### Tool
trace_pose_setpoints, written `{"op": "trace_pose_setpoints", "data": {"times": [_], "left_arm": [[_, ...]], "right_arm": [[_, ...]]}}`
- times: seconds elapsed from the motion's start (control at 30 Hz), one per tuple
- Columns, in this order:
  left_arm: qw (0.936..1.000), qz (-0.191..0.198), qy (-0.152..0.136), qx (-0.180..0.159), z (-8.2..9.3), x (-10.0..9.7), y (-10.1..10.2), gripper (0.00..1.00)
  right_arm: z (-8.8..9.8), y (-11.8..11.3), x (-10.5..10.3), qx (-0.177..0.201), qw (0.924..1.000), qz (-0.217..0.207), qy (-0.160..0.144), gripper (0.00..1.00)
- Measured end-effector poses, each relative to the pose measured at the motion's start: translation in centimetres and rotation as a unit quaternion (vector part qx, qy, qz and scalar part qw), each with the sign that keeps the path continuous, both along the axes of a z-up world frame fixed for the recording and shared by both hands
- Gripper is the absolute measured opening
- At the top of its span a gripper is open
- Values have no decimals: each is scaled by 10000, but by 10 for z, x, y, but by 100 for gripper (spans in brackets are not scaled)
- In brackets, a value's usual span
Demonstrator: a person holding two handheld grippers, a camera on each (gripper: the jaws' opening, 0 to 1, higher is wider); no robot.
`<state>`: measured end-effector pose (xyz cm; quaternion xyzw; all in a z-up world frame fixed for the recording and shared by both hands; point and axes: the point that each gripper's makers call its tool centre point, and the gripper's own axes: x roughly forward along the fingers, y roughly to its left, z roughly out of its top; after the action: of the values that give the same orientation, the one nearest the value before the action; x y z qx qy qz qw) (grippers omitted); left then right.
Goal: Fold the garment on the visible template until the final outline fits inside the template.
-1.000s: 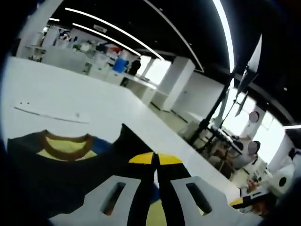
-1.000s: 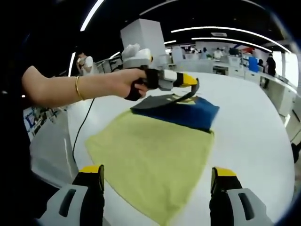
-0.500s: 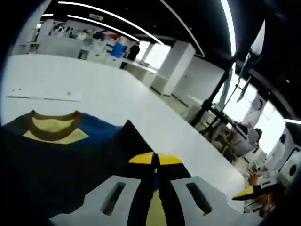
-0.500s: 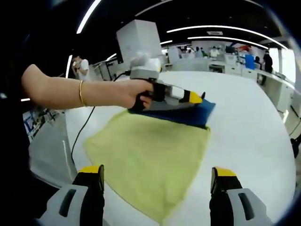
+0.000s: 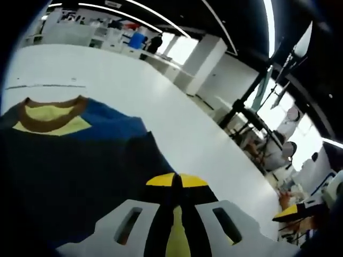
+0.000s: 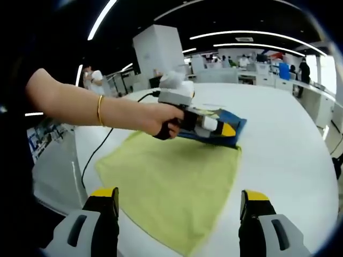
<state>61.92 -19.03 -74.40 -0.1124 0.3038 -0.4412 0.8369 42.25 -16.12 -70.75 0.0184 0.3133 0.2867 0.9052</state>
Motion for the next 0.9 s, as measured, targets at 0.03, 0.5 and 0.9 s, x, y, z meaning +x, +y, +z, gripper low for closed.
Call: {"op": "trace_pose_setpoints", "data": {"times": [0.03, 0.5, 0.9], "left_arm": [[9998, -108, -146, 6, 4, -3, -1, 11], [9942, -452, -963, 159, 38, -20, 30, 70], [9891, -602, -1305, 309, 59, -47, 78, 95]], "right_arm": [[0, -1, 0, -5, 10000, 0, -5, 93], [3, -4, -6, -24, 9993, 354, 81, 98], [7, 4, -9, -215, 9965, 806, 87, 98]]}}
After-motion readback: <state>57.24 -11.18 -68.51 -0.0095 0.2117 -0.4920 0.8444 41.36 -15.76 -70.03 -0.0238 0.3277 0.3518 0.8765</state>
